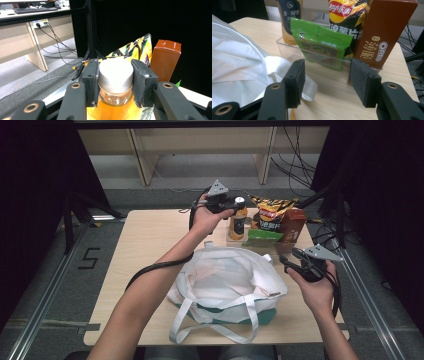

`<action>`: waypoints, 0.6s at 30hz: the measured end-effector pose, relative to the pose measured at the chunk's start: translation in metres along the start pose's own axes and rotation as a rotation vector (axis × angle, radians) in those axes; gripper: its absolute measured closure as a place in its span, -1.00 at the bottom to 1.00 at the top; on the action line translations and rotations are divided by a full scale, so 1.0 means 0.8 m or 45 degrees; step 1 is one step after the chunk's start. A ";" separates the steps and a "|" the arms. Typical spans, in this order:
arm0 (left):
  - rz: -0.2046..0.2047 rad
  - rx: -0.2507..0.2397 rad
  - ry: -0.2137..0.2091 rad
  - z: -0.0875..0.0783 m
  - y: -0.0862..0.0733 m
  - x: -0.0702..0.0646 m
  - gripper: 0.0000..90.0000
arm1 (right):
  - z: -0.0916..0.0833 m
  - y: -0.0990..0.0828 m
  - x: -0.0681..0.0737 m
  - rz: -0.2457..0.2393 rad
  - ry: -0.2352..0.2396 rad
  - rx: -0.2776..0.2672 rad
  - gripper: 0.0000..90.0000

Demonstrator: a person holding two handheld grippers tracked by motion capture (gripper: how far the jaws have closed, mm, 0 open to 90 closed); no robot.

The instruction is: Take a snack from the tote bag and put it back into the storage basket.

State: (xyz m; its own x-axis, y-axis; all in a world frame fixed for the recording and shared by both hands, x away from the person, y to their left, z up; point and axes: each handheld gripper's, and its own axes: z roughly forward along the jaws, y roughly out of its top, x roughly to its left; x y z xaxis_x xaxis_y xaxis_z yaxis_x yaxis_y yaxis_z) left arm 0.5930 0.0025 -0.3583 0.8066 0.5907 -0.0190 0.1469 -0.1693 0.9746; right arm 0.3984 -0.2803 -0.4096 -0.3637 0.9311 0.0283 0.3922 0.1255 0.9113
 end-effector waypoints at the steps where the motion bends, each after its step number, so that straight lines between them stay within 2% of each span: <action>1: 0.004 0.004 0.000 0.000 -0.001 0.000 0.32 | 0.000 0.000 -0.001 -0.007 0.000 -0.002 0.05; 11: -0.001 0.042 0.007 0.001 -0.008 0.002 0.32 | 0.000 0.000 0.000 -0.012 -0.003 0.007 0.05; 12: -0.002 0.052 0.010 0.001 -0.009 0.002 0.32 | 0.000 0.001 0.002 0.017 -0.005 0.018 0.05; 15: -0.008 0.062 0.012 0.002 -0.012 0.003 0.32 | 0.001 0.000 0.000 -0.025 -0.007 0.014 0.05; 18: -0.010 0.080 0.015 0.003 -0.014 0.003 0.32 | 0.000 -0.001 0.001 -0.004 0.002 0.034 0.05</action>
State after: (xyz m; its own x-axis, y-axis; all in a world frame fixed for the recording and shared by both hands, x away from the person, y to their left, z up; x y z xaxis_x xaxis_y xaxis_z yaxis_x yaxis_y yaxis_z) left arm 0.5946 0.0039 -0.3702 0.7984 0.6017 -0.0238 0.1895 -0.2135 0.9584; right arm 0.3976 -0.2796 -0.4098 -0.3661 0.9302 0.0258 0.4136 0.1378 0.9000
